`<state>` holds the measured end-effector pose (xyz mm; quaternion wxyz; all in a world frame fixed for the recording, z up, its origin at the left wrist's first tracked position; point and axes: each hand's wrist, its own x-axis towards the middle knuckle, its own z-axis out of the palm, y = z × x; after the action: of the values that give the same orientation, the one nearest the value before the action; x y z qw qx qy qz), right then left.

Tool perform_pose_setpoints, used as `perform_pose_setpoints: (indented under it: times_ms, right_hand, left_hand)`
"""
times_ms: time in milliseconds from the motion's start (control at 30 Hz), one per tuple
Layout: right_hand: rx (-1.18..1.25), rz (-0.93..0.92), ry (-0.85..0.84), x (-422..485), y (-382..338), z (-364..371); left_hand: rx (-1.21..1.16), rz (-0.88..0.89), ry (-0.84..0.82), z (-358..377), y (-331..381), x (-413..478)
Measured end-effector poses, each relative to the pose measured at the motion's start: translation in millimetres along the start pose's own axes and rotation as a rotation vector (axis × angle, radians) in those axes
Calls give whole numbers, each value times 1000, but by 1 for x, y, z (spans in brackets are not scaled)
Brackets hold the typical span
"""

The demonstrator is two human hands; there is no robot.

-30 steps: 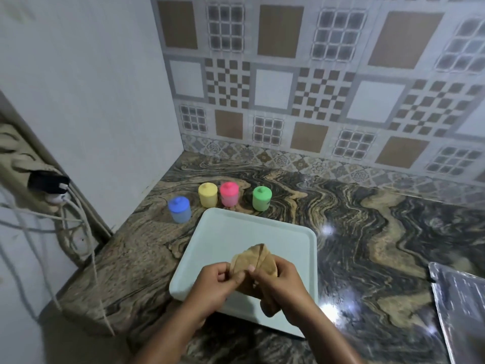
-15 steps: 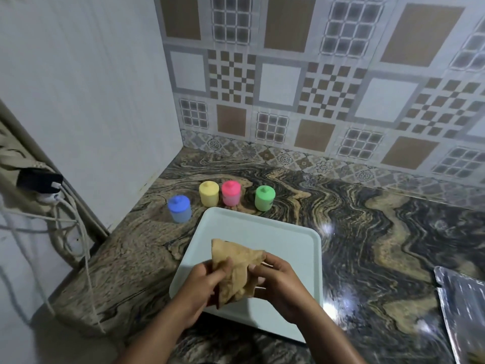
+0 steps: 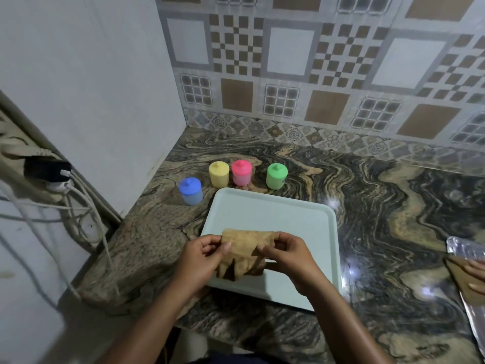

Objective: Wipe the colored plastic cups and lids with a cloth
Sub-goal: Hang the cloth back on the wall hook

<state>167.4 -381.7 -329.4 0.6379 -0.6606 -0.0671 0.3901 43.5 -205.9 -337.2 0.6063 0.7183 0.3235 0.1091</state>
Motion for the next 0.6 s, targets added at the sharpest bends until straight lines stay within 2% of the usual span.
perform_pose_setpoints:
  times_ms: [100,200,300,400,500,600]
  right_hand:
    - [-16,-51,-54,3,-1,-10]
    - [-32,-94,-103,8,-10,-18]
    - [-114,-71,-152,13,-20,-32]
    - [-343,-79,-181,23,-22,-48]
    - [-734,-255,-170,37,-25,-56]
    - [-940,-568,-326,41,-38,-53]
  left_hand:
    - [-79,-79,33,2,2,-5]
    - [-165,-80,27,7,8,-8]
    - [-175,-20,25,16,17,-8]
    - [-53,80,90,28,30,-11]
    - [98,145,97,36,39,-9]
    - [306,155,-6,36,48,-12]
